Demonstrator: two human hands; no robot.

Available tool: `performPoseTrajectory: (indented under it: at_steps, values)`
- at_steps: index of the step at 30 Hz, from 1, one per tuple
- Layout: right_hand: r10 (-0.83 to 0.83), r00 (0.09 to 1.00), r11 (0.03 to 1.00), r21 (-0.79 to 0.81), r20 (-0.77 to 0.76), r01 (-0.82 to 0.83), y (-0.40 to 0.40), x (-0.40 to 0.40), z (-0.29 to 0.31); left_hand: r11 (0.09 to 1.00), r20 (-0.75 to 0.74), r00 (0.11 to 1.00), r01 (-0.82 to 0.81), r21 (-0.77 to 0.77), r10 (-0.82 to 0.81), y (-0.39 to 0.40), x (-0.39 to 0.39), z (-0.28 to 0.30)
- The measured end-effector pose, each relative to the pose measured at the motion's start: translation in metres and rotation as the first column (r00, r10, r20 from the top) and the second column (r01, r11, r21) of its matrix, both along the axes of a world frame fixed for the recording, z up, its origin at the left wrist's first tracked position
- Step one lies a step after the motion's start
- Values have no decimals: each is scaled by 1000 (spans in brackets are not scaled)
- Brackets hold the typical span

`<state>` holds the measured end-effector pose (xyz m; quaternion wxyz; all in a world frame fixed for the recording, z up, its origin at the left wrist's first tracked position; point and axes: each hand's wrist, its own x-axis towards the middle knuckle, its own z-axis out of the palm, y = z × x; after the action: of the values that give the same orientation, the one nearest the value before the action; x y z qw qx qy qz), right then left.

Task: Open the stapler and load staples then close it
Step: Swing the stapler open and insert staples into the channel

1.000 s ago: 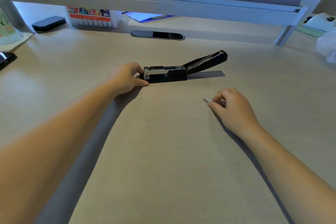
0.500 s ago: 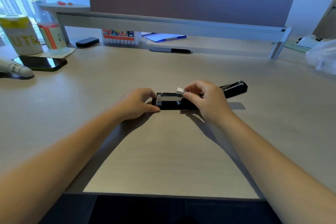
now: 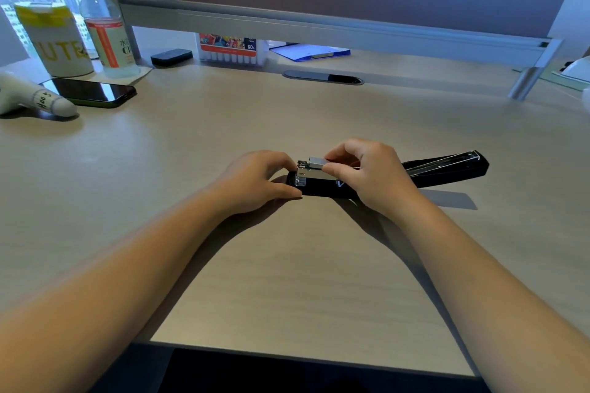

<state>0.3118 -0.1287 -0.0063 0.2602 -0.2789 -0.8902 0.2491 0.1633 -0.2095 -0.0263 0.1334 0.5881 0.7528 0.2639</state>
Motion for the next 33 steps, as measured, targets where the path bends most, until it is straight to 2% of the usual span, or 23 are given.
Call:
performPoseTrajectory:
  at_steps: [12,19,22,29,33]
  values:
    - [3,993,998,59,120,-10,2,1,3,1000,-25,1000,16,-14,-17,-1,-1,-1]
    - [-30,990,984,178,141,4,5,10,2,1000,-37,999,9,-9,-9,-1,-1,-1]
    - [-10,982,984,177,190,-24,4,8,0,1000,-38,999,7,-1,-7,-1,-1,-2]
    - [50,980,984,160,195,-82,-1,2,-2,1000,-56,998,4,-5,-5,0,-1,-3]
    - [-35,978,977,212,206,-9,1,9,0,1000,-71,997,-19,-18,18,1,-4,-2]
